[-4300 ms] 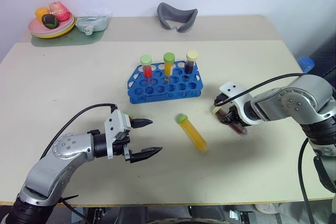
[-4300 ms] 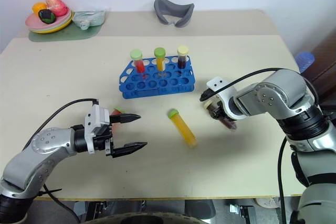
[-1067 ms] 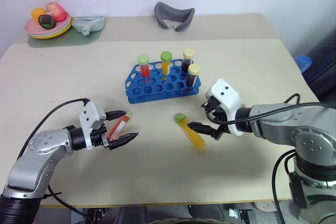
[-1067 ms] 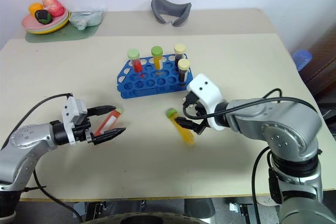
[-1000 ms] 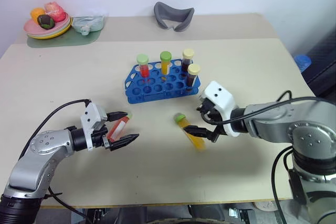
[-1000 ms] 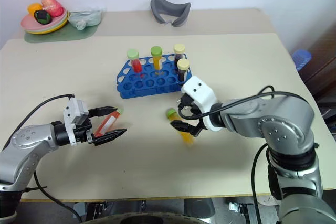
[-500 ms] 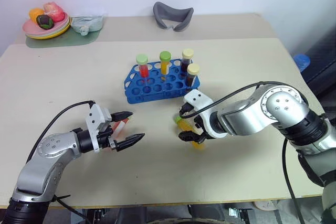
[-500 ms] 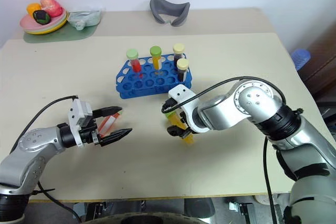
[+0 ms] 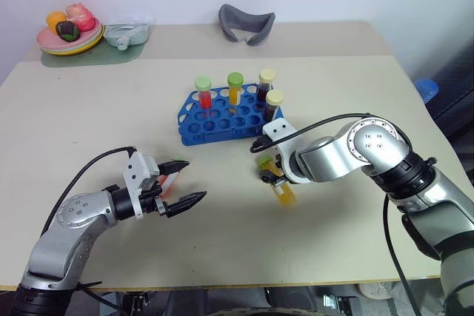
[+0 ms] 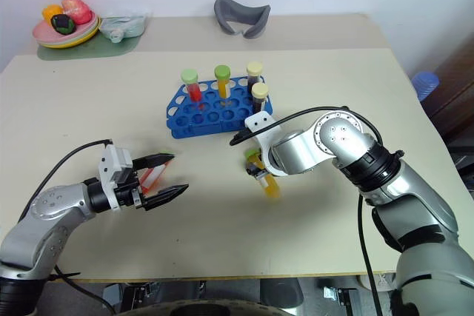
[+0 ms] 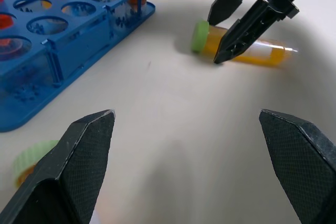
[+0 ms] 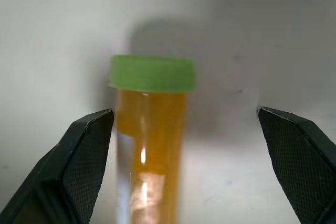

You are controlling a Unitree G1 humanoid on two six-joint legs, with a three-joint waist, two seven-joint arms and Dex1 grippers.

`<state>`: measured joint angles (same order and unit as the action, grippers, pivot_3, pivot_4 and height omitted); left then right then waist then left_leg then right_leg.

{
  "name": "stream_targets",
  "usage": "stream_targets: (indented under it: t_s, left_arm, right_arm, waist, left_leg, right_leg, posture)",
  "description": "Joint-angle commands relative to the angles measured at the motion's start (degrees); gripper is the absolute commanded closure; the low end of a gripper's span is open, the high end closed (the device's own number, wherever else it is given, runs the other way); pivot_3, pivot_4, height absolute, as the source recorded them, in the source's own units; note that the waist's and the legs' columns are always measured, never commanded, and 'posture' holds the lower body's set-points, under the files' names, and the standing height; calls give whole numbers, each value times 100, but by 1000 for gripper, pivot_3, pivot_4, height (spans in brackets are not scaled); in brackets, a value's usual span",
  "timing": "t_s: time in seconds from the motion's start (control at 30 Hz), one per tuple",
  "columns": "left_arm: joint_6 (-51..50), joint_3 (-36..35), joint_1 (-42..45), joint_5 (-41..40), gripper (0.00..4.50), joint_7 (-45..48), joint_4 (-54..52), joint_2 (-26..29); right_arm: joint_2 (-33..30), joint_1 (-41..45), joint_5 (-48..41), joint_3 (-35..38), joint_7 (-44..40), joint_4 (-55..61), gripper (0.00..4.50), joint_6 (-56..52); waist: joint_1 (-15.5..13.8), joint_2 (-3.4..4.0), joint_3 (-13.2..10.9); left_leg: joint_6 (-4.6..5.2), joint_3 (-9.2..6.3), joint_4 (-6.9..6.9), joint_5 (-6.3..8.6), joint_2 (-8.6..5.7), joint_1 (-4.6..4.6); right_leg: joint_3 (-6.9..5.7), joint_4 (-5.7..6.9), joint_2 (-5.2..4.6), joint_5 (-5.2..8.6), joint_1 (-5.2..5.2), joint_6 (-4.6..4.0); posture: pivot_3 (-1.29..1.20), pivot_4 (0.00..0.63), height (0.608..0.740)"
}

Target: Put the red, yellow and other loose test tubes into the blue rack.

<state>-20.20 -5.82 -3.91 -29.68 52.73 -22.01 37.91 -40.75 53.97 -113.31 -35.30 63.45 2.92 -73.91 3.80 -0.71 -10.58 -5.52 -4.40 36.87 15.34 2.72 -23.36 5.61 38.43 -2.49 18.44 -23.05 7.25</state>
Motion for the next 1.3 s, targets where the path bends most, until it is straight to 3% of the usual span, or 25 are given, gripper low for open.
stream_targets:
  t_s: [0.03, 0.43, 0.87, 0.93, 1.03, 1.3]
  left_arm:
    - [175, -14, -11, 23, 0, 34, -33, -41]
    - [317, 0, -100, 89, 0, 40, 27, -87]
    - [202, 41, 50, 77, 0, -60, -38, -98]
    - [197, 44, 64, 72, 0, -68, -36, -98]
    - [215, 32, 53, 72, 0, -46, -13, -90]
    - [240, 21, 92, 86, 0, 2, 75, -71]
  right_arm:
    - [-88, 36, 31, -126, 75, -136, 64, -220]
    - [-752, -206, 31, -311, -557, 218, 64, -311]
    - [-599, -389, 31, -161, -241, 179, 64, -110]
    - [-545, -392, 31, -121, -210, 157, 588, -106]
    - [-446, -380, 31, -58, -177, 143, 1738, -94]
    - [-266, -393, 31, 77, -50, 85, 1738, -82]
  waist:
    - [-1, 0, 0]
    - [-84, 0, 0]
    - [-124, -4, 4]
    - [-111, -3, 4]
    - [-119, -1, 6]
    - [-92, -2, 6]
  left_leg:
    - [1, 0, 0, 0, 0, 0]
    - [20, 1, 1, 11, 0, -4]
    - [25, 1, 2, 14, 1, -3]
    - [26, 1, 2, 14, 1, -1]
    - [26, 0, 2, 14, 2, 0]
    - [26, 0, 3, 15, 5, 3]
  right_leg:
    - [0, 0, 0, 0, 0, 0]
    - [-1, -14, -1, 0, 1, 0]
    - [-1, -22, 0, 0, 7, 0]
    - [-1, -22, 1, 0, 8, 0]
    - [-1, -21, 2, 0, 9, 0]
    - [-1, -20, 6, 0, 11, -1]
  posture:
    - [0, 150, 740]
    - [0, 150, 740]
    - [0, 150, 740]
    - [0, 150, 740]
    - [0, 150, 740]
    - [0, 150, 740]
